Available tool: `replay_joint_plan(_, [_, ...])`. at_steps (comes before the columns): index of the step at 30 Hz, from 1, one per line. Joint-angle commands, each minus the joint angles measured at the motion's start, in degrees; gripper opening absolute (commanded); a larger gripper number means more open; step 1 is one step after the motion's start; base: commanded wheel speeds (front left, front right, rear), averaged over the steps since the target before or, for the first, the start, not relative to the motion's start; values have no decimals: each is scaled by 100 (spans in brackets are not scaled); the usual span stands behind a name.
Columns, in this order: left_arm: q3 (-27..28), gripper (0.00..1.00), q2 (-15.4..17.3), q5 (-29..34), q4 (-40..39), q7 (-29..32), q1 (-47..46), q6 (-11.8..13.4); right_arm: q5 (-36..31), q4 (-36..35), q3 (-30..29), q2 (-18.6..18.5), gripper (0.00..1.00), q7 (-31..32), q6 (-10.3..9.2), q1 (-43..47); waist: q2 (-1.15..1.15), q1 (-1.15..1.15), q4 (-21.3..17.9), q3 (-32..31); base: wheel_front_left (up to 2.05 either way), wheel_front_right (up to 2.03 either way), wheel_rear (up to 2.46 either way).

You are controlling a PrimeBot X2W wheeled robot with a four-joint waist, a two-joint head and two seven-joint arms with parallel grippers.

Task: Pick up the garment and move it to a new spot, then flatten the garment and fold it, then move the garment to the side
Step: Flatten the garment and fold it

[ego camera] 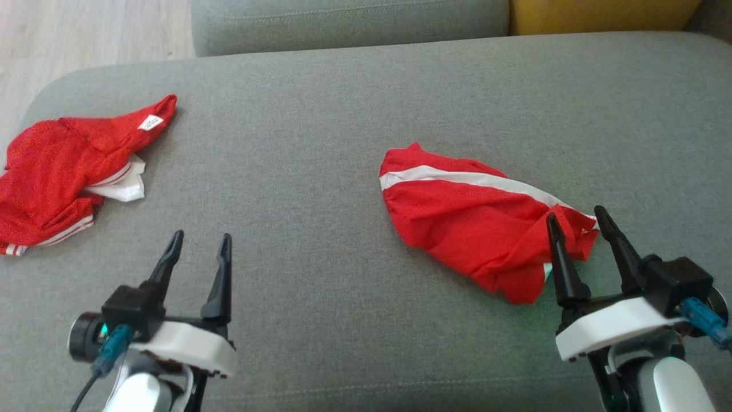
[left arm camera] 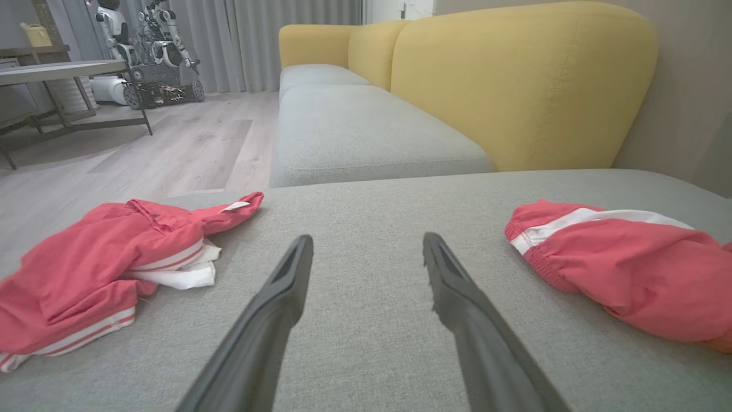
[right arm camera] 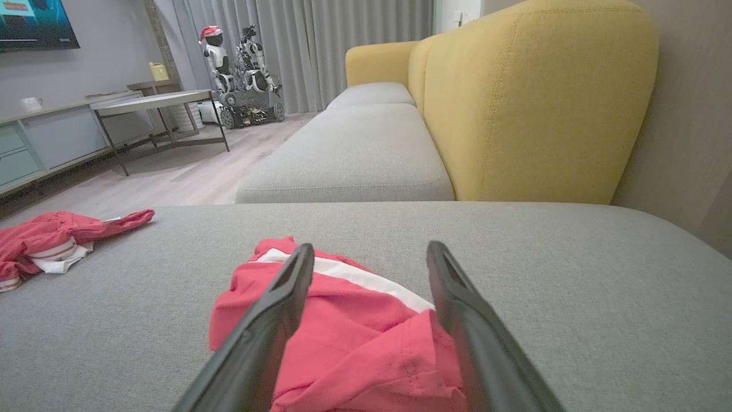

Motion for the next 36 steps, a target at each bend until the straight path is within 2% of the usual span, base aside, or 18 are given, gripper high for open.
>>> replay_joint_plan(1, [177,100,106,-4,-207,24,-389,-20,30,-228,115,-15,100,18,43,-187,0,0,2,49,0,0,0])
replay_joint_plan(4, [45,100,-35,-43,-191,76,-832,-178,34,-249,134,-15,100,25,43,-269,0,0,-21,182,0,0,0])
replay_joint_plan(9, [-345,100,-396,-98,200,298,-1930,-632,48,-290,268,-15,100,24,43,-478,0,0,-219,505,0,0,0])
replay_joint_plan(13, [-604,100,-753,-208,904,496,-2777,-1002,53,-283,365,-15,100,-5,43,-651,0,0,-490,813,0,0,0])
replay_joint_plan(17, [-744,100,-988,-355,1928,613,-3461,-1273,128,-221,472,-15,100,-69,43,-801,0,0,-801,1071,0,0,0])
replay_joint_plan(23, [-882,100,-1095,-575,3467,755,-4032,-1462,248,-108,544,-15,100,-190,43,-875,0,0,-1177,1262,0,0,0])
replay_joint_plan(32, [-1327,100,-1216,-901,4580,883,-4351,-1558,313,-3,525,-15,100,-272,43,-891,0,0,-1317,1326,0,0,0])
replay_joint_plan(33, [-1415,78,-1231,-962,4629,892,-4369,-1560,318,7,525,-15,100,-278,43,-899,0,0,-1321,1325,0,0,0])
replay_joint_plan(34, [-1506,36,-1243,-1039,4662,901,-4380,-1561,322,16,525,-15,100,-283,43,-908,0,0,-1322,1320,0,0,0])
replay_joint_plan(35, [-1589,0,-1250,-1119,4684,900,-4393,-1562,326,22,526,-15,100,-291,43,-917,0,0,-1319,1315,0,0,0])
replay_joint_plan(36, [-1668,0,-1251,-1184,4700,883,-4408,-1562,327,28,526,-15,100,-299,43,-922,0,0,-1313,1307,0,0,0])
